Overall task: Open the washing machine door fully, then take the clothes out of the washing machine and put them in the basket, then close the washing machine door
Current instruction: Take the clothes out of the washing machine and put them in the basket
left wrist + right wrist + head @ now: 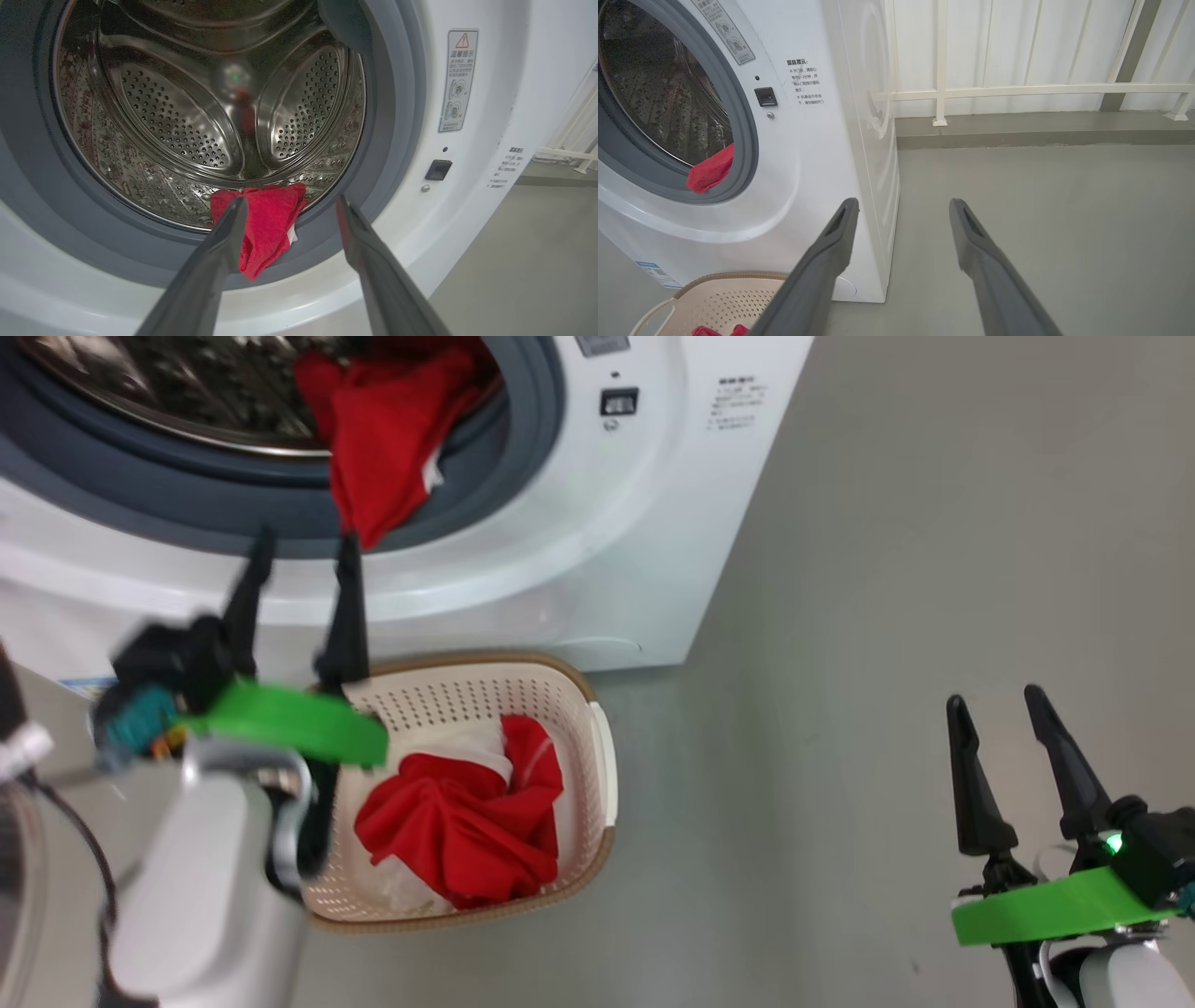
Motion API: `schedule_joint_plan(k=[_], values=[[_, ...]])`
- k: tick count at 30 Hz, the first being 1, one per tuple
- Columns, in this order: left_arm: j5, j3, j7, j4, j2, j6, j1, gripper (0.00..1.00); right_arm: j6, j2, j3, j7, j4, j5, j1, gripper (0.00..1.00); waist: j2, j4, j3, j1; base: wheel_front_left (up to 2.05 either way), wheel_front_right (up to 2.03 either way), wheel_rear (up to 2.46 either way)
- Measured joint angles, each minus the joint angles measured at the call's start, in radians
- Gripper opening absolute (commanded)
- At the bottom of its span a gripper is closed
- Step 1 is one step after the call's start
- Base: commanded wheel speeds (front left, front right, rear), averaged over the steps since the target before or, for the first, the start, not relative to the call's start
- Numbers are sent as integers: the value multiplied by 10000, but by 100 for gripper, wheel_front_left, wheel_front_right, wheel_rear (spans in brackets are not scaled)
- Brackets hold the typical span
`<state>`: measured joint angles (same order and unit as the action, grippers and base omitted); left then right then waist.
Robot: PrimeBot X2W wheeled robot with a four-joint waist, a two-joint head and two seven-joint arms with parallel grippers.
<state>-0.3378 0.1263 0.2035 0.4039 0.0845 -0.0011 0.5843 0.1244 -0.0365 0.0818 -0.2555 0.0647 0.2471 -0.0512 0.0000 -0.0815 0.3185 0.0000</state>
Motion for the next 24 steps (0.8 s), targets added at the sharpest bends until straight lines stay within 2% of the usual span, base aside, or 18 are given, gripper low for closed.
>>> schedule_joint_plan(k=[5, 12, 24], values=[[-96, -73, -416, 681, 293, -207, 1367, 100, 0, 0, 59, 0, 50, 71, -206, 100, 0, -252, 431, 0, 0, 0, 0], [-351, -109, -1532, 2594, 579, -397, 3150, 100, 0, -2, -6, 0, 113, 161, -626, 100, 0, -588, 1078, 0, 0, 0, 0], [-644, -171, -2128, 5001, 686, -616, 5300, 100, 0, -2, -50, 0, 395, 159, -808, 100, 0, -1013, 1643, 0, 0, 0, 0]])
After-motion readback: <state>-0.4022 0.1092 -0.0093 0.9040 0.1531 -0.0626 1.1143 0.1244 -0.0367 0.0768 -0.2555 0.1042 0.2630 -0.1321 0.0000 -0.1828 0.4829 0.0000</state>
